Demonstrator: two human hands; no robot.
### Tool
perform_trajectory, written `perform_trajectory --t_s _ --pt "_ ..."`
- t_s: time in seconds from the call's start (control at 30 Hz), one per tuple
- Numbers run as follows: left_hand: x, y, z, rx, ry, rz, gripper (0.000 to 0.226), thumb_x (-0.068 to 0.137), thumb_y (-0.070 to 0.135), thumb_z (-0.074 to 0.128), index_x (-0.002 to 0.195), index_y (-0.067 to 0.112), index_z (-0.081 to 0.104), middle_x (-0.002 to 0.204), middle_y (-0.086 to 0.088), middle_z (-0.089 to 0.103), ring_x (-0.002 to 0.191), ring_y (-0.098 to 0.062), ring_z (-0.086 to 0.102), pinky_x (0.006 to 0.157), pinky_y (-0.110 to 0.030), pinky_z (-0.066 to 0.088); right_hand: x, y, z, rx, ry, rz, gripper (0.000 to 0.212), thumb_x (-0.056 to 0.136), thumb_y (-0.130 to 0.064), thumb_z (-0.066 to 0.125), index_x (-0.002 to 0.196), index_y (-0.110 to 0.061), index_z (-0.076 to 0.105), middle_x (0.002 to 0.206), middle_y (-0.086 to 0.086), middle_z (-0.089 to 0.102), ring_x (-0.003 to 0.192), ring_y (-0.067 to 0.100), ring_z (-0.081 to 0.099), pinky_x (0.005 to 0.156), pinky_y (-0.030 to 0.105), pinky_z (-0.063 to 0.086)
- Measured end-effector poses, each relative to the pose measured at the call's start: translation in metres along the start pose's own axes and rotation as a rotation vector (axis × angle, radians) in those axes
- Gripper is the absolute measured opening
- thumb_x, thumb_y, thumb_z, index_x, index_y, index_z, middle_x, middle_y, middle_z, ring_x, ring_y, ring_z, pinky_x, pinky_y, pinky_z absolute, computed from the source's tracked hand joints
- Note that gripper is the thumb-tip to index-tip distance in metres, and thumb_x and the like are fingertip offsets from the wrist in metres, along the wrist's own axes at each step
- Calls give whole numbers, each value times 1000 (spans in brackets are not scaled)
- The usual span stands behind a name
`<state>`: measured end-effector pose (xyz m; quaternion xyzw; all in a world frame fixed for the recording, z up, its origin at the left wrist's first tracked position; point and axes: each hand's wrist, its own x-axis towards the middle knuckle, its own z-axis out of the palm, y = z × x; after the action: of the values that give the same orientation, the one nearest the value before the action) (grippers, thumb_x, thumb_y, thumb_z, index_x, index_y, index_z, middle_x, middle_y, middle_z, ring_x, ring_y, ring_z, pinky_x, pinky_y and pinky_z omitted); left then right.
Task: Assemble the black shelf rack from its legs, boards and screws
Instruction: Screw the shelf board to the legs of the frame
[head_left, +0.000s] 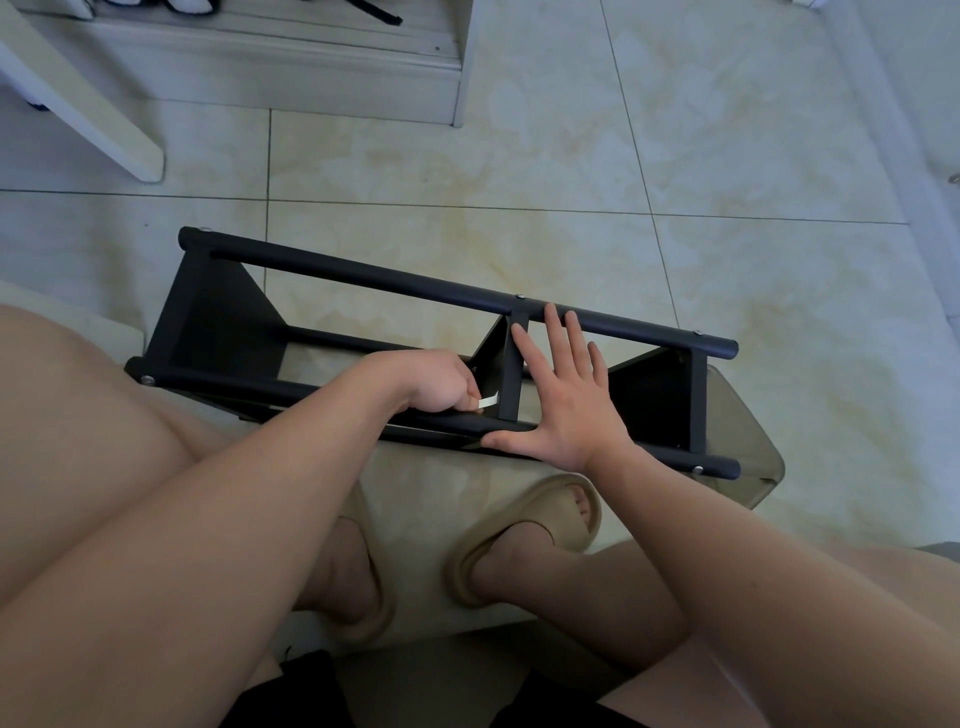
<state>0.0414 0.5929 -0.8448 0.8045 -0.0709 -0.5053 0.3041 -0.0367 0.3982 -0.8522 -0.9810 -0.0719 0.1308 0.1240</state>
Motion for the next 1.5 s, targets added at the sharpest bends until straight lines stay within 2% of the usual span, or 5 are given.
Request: perform_trajectory --t_s 0.43,0.57,0.67,0.77,1.5 --pt "-1 5 -6 49 145 163 26 87 20 68 68 37 68 77 18 68 74 -5 62 66 -25 45 0 1 1 12 5 -5 125 62 -98 44 162 -36 0 168 2 -23 152 22 -29 124 54 -4" --pt "3 6 3 -225 128 119 19 94 18 61 80 27 71 84 6 68 83 -12 63 79 -31 54 0 1 1 8 4 -7 125 62 -97 44 162 -36 0 168 2 -23 152 22 -29 125 55 -2" --pt "7 6 6 -406 132 55 10 97 23 63 89 19 69 95 1 71 90 -10 68 69 -25 54 0 1 1 2 6 -9 125 62 -98 43 162 -36 0 168 3 -20 153 24 -27 125 57 0" --pt "7 7 7 -525 140 16 9 97 21 64 92 15 67 84 -1 74 78 -8 72 60 -20 53 0 1 1 -1 2 -6 125 62 -98 43 162 -36 0 168 3 -21 153 24 -27 125 56 0" --pt "8 13 14 -504 272 3 8 93 22 68 85 19 69 80 4 74 72 -6 67 69 -24 51 1 2 3 3 17 -12 125 63 -98 44 162 -35 0 169 3 -20 153 25 -26 125 57 2"
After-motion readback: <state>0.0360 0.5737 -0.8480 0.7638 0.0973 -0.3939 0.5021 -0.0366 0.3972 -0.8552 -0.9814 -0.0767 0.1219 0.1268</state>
